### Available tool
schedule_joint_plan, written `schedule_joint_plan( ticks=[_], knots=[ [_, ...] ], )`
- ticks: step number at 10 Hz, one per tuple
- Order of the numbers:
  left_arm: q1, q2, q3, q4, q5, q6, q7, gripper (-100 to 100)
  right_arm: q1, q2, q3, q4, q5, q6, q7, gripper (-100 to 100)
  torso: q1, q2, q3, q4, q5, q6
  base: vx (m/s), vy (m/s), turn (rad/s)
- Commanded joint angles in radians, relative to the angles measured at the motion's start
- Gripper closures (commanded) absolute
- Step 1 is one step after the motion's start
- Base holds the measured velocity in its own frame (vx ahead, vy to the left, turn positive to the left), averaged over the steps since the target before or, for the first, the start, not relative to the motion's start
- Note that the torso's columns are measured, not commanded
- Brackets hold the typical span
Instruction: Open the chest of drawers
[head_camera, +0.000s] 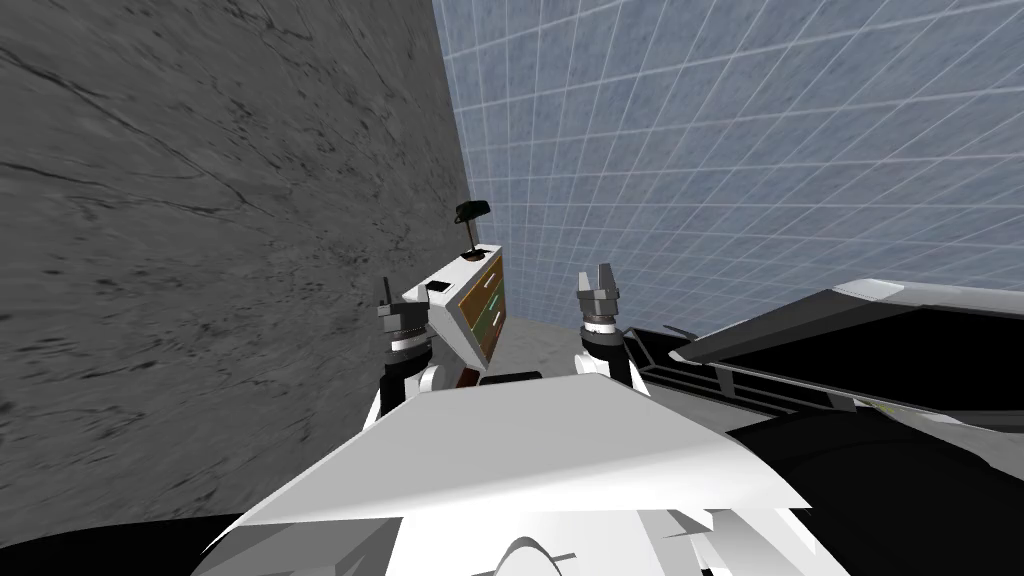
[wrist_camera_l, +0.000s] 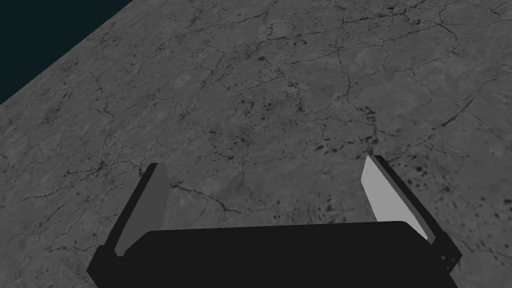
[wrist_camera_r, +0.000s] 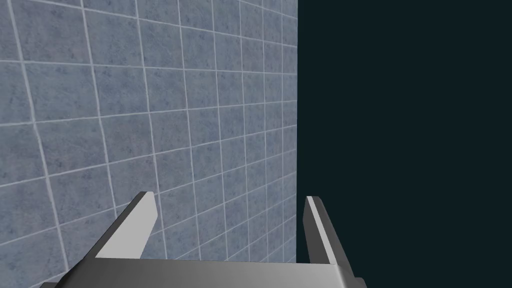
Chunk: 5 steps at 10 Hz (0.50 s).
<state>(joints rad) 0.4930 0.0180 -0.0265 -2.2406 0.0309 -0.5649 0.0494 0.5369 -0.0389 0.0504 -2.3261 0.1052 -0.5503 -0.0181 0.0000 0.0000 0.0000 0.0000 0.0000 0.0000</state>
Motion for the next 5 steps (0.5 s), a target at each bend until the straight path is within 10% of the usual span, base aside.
schedule_joint_plan(
  ticks=[1,5],
  knots=[
    [0.000,0.000,0.000,0.000,0.000,0.000,0.000,0,0.000,0.000,0.000,0.000,0.000,0.000,0.000,0,0.000,0.040,-0.082,0.041,0.000,0.000,0.000,0.000,0.000],
    [0.000,0.000,0.000,0.000,0.000,0.000,0.000,0,0.000,0.000,0.000,0.000,0.000,0.000,0.000,0,0.000,0.322,-0.644,0.322,0.000,0.000,0.000,0.000,0.000]
  ],
)
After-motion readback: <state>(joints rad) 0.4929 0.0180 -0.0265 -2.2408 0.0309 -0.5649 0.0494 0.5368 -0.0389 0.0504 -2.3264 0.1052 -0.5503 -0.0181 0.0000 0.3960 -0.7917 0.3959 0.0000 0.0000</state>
